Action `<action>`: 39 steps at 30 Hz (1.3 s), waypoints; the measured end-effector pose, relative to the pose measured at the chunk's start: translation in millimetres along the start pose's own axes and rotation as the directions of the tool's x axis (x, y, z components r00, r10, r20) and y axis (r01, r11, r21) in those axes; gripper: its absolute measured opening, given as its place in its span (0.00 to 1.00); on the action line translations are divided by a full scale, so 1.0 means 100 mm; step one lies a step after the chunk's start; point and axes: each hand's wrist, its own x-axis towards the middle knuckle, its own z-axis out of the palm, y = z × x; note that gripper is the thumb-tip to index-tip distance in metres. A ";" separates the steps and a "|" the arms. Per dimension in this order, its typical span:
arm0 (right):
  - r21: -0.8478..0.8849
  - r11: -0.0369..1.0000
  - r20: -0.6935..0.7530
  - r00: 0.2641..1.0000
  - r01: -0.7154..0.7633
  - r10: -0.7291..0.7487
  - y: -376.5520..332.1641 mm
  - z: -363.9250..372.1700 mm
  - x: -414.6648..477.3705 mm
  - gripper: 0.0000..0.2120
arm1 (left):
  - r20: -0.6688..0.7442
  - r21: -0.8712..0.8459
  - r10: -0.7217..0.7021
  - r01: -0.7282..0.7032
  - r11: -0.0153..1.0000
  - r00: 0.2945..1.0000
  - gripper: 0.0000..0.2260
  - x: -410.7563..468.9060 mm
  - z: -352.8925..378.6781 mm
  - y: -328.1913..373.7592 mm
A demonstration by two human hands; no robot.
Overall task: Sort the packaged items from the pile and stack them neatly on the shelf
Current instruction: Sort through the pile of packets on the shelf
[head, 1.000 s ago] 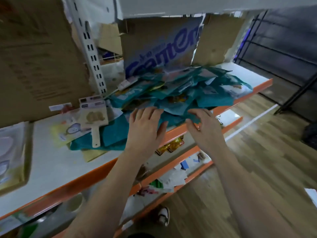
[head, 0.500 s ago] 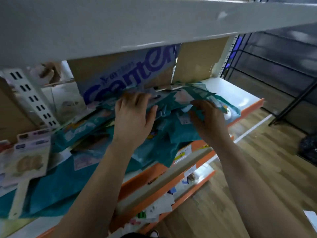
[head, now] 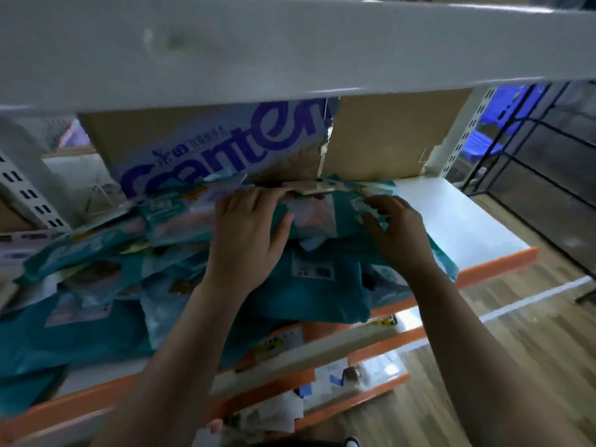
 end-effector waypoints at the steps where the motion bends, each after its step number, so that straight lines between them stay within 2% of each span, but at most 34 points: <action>1: 0.002 1.000 0.028 0.999 0.017 -0.018 0.10 -0.02 0.06 0.13 | -0.007 -0.008 -0.024 0.024 1.000 1.000 0.17 0.00 0.05 0.10; 5: 0.062 0.992 0.126 0.985 0.107 -0.115 0.36 -0.03 0.23 0.10 | 0.000 0.024 -0.134 0.134 0.991 0.991 0.16 -0.05 0.15 0.44; 9: 0.136 0.958 0.236 0.931 0.253 -0.280 0.31 0.07 0.33 0.08 | 0.057 0.082 -0.303 0.298 0.951 0.951 0.20 -0.20 0.12 0.59; 11: 0.140 0.954 0.250 0.923 0.266 -0.293 0.28 0.14 0.38 0.08 | 0.032 0.110 -0.358 0.352 0.929 0.933 0.19 -0.29 0.09 0.62; 14: 0.136 0.975 0.240 0.949 0.176 -0.205 0.25 0.21 0.47 0.14 | 0.003 0.132 -0.396 0.392 0.910 0.918 0.19 -0.39 0.05 0.65; 16: 0.170 0.978 0.291 0.942 0.118 -0.164 0.20 0.24 0.50 0.18 | -0.009 0.140 -0.396 0.394 0.909 0.918 0.18 -0.41 0.03 0.67; 19: 0.289 0.957 0.355 0.928 0.008 -0.115 0.11 0.25 0.49 0.16 | -0.019 0.135 -0.382 0.381 0.915 0.924 0.18 -0.44 0.00 0.68; 22: 0.385 0.921 0.357 0.931 -0.067 -0.082 0.11 0.24 0.40 0.14 | -0.003 0.123 -0.371 0.368 0.922 0.929 0.17 -0.49 0.00 0.66; 28: 0.426 0.898 0.347 0.937 -0.113 -0.046 0.25 0.12 0.17 0.14 | 0.057 0.103 -0.336 0.329 0.939 0.940 0.18 -0.59 0.02 0.71; 31: 0.461 0.852 0.367 0.927 -0.249 0.072 0.43 -0.05 0.09 0.18 | 0.079 0.077 -0.327 0.321 0.944 0.942 0.18 -0.60 0.04 0.75; 33: 0.510 0.786 0.375 0.913 -0.349 0.162 0.56 -0.19 0.06 0.18 | 0.083 0.067 -0.324 0.319 0.945 0.942 0.18 -0.59 0.07 0.79; 37: 0.554 0.703 0.289 0.895 -0.446 0.340 0.80 -0.37 0.10 0.15 | 0.082 0.064 -0.349 0.344 0.937 0.934 0.19 -0.53 0.12 0.93; 39: 0.540 0.654 0.327 0.848 -0.530 0.417 0.89 -0.41 0.11 0.14 | 0.073 0.055 -0.359 0.356 0.933 0.930 0.19 -0.51 0.14 1.00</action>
